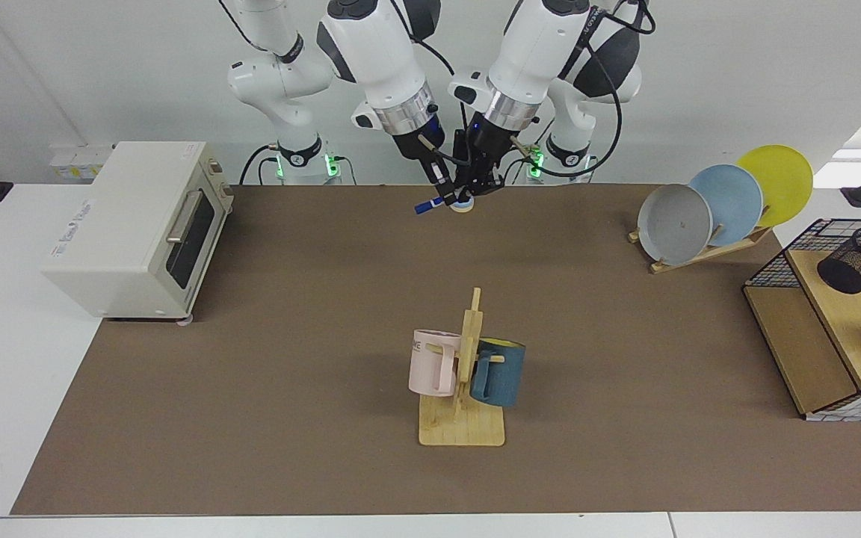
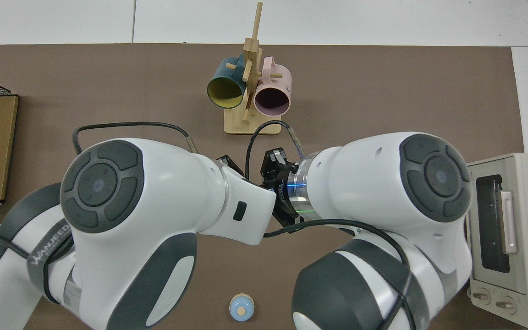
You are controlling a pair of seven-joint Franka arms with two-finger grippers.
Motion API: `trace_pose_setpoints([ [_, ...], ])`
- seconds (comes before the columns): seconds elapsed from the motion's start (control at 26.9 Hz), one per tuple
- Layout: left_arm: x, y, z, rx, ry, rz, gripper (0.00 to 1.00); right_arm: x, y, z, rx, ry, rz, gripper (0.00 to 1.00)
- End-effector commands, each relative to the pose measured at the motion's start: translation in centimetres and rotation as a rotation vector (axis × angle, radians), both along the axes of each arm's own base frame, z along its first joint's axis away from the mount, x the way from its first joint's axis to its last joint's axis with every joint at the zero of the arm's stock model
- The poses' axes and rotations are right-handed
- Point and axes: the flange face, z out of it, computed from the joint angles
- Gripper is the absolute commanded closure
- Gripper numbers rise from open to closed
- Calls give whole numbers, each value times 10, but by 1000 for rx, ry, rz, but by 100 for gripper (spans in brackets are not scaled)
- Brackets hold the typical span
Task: Put markers into pen holder
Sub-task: 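Close the left gripper on the marker while the right gripper holds it, then open the right gripper and withdraw while the left gripper pulls the marker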
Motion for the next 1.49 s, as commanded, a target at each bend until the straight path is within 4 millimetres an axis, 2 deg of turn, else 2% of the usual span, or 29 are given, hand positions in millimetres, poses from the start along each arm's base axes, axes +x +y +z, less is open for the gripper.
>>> trace_pose_setpoints([
  [0.0, -2, 0, 1, 10, -31, -3, 100, 1, 2, 1, 24, 7, -19, 100],
  [0.37, -1, 0, 1, 7, -29, 5, 100, 2, 0, 1, 19, 5, -16, 100],
  [0.41, -1, 0, 2, 7, -31, 5, 100, 2, -1, 1, 15, 2, -13, 85],
  [0.48, 1, 1, 3, 4, -32, 10, 100, 1, 0, 0, 10, -3, 4, 26],
  [0.52, 1, 0, 4, 3, -32, 11, 100, 2, -2, 1, 10, -10, 15, 8],
  [0.56, 1, 0, 5, 1, -35, 13, 100, 1, -2, 0, 8, -10, 23, 2],
  [0.89, 3, 0, 12, -8, -44, 20, 100, 1, -13, -2, -42, -32, 102, 2],
  [1.0, 3, 1, 13, -7, -46, 20, 100, 5, -28, -5, -80, -34, 171, 2],
  [1.45, 12, 22, 18, 49, -79, 69, 100, -13, -78, 18, -255, -115, 638, 2],
])
